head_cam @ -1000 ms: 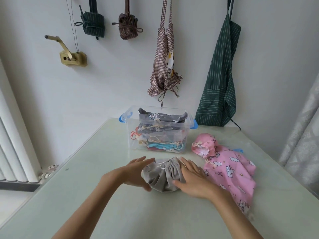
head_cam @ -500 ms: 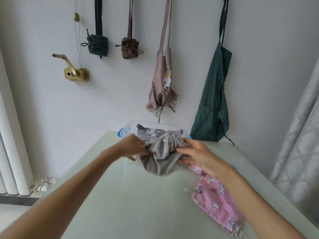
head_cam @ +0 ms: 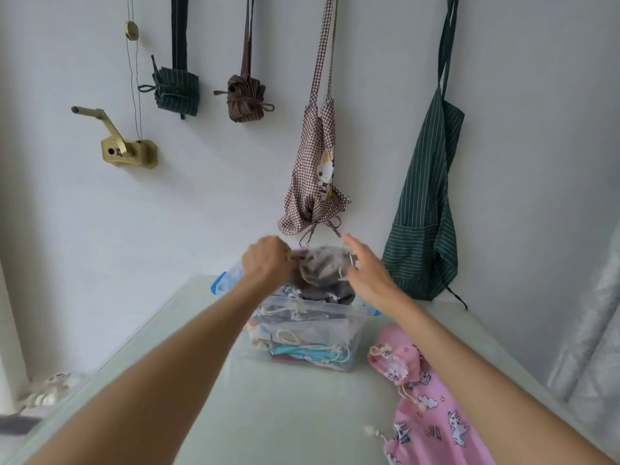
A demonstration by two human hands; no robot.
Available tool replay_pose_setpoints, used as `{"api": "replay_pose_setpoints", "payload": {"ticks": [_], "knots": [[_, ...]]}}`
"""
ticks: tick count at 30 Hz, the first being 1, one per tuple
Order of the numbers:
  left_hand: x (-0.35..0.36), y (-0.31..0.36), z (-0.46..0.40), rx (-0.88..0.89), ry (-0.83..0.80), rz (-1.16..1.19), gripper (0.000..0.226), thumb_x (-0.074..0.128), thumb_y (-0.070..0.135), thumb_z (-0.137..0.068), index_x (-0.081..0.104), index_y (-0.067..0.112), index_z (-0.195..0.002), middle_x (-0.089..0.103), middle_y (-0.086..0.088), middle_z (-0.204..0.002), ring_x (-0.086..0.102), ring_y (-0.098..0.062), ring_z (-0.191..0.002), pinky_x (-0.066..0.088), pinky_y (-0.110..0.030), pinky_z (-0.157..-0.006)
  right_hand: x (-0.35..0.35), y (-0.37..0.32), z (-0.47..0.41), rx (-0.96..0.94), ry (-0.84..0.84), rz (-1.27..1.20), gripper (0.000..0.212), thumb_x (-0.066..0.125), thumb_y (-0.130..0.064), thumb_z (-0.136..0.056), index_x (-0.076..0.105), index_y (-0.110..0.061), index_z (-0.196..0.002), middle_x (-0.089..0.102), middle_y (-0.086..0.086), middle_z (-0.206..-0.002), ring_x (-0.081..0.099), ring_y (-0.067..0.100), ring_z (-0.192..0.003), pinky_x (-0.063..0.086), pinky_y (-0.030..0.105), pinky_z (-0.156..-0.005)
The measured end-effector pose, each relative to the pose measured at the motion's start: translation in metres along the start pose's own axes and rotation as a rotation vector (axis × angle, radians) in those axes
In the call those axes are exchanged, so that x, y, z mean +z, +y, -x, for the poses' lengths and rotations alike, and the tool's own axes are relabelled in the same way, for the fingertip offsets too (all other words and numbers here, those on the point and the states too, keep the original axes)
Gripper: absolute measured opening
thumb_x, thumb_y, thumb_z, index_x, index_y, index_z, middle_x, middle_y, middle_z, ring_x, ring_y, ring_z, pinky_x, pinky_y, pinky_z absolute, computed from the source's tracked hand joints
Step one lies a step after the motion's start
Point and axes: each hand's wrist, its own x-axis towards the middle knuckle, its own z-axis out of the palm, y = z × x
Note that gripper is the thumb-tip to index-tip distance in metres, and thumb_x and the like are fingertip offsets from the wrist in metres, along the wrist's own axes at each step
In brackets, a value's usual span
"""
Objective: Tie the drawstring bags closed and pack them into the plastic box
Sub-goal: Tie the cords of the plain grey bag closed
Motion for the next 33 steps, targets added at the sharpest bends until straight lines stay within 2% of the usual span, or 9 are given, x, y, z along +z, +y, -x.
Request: {"api": "replay_pose_setpoints", "payload": {"ticks": [3,7,10,15,18,22,25,28,33], "knots": [[0.021,-0.014,0.01,0.223,-0.336,-0.226,0.041,0.05,0.046,-0.092,0.058,0.023,-0.125,0.062,-0.011,-0.118,0.053,-0.029,-0.112,0.046,-0.038,-0.091,0.014,0.024,0.009,0.082,-0.101,0.232,0.042,0.028,-0.017,-0.099,0.048,-0.028,-0.134,0.04,0.0,-0.146,0.044,0.019,-0.128,0.035,0.036,-0.102],[-0.004,-0.019,0.001,0.212,-0.746,-0.264,0.059,0.025,0.055,-0.097,0.028,0.025,-0.148,0.039,-0.011,-0.148,0.033,-0.03,-0.136,0.024,-0.043,-0.112,0.014,0.044,0.016,0.084,-0.292,0.381,0.046,0.018,-0.031,-0.1,0.04,-0.032,-0.139,0.032,-0.007,-0.152,0.03,0.014,-0.139,0.012,0.042,-0.116],[-0.013,-0.026,-0.004,0.226,-0.642,-0.452,0.057,0.034,0.057,-0.094,0.048,0.022,-0.137,0.05,-0.003,-0.14,0.04,-0.026,-0.131,0.032,-0.039,-0.105,0.015,0.05,0.019,0.046,-0.381,0.475,0.054,0.008,-0.035,-0.099,0.048,-0.023,-0.134,0.042,-0.004,-0.145,0.03,0.012,-0.138,-0.002,0.042,-0.117],[-0.001,-0.025,-0.002,0.132,-0.5,-0.515,0.061,0.044,0.065,-0.086,0.055,0.015,-0.119,0.061,-0.006,-0.119,0.052,-0.022,-0.095,0.036,-0.03,-0.078,0.014,0.045,0.016,0.112,-0.315,0.419,0.045,0.019,-0.031,-0.098,0.04,-0.01,-0.064,0.051,0.002,-0.07,0.052,0.014,-0.079,0.025,0.041,-0.106],[-0.009,-0.022,-0.007,0.176,-0.362,-0.499,0.052,0.061,0.067,-0.074,0.063,0.018,-0.093,0.066,0.0,-0.097,0.056,-0.019,-0.085,0.037,-0.028,-0.073,0.012,0.046,0.016,0.069,-0.125,0.332,0.031,0.045,-0.032,-0.095,0.067,-0.014,-0.084,0.07,0.0,-0.095,0.063,0.019,-0.092,0.045,0.028,-0.079],[-0.002,-0.018,-0.002,0.327,-0.489,-0.131,0.04,0.058,0.032,-0.091,0.054,0.025,-0.131,0.053,-0.002,-0.135,0.051,-0.023,-0.12,0.043,-0.033,-0.095,0.018,0.042,0.021,-0.146,0.137,0.381,0.027,0.045,-0.032,-0.096,0.059,-0.024,-0.118,0.055,-0.005,-0.128,0.057,0.015,-0.106,0.04,0.027,-0.091],[0.015,-0.017,0.004,0.248,-0.721,-0.117,0.04,0.032,0.025,-0.102,0.044,0.02,-0.14,0.051,-0.007,-0.13,0.049,-0.023,-0.118,0.037,-0.036,-0.103,0.028,0.039,0.019,-0.067,-0.128,0.491,0.047,0.016,-0.034,-0.102,0.043,-0.02,-0.137,0.048,-0.001,-0.14,0.045,0.014,-0.128,0.008,0.04,-0.118],[0.026,-0.017,-0.004,0.123,-0.741,-0.156,0.041,0.034,0.019,-0.099,0.044,0.011,-0.138,0.05,-0.013,-0.134,0.046,-0.025,-0.122,0.036,-0.035,-0.104,0.029,0.04,0.011,0.068,-0.331,0.553,0.06,0.004,-0.033,-0.1,0.055,-0.007,-0.115,0.064,0.006,-0.098,0.054,0.019,-0.114,0.002,0.047,-0.119],[0.032,0.011,-0.007,-0.107,-0.537,-0.201,0.054,0.059,0.027,-0.087,0.041,0.006,-0.134,0.052,-0.013,-0.132,0.051,-0.029,-0.121,0.044,-0.037,-0.1,0.021,0.036,-0.009,0.243,-0.479,0.611,0.067,0.002,-0.045,-0.098,0.041,-0.008,-0.137,0.039,0.019,-0.145,0.029,0.026,-0.139,0.002,0.044,-0.118]]}}
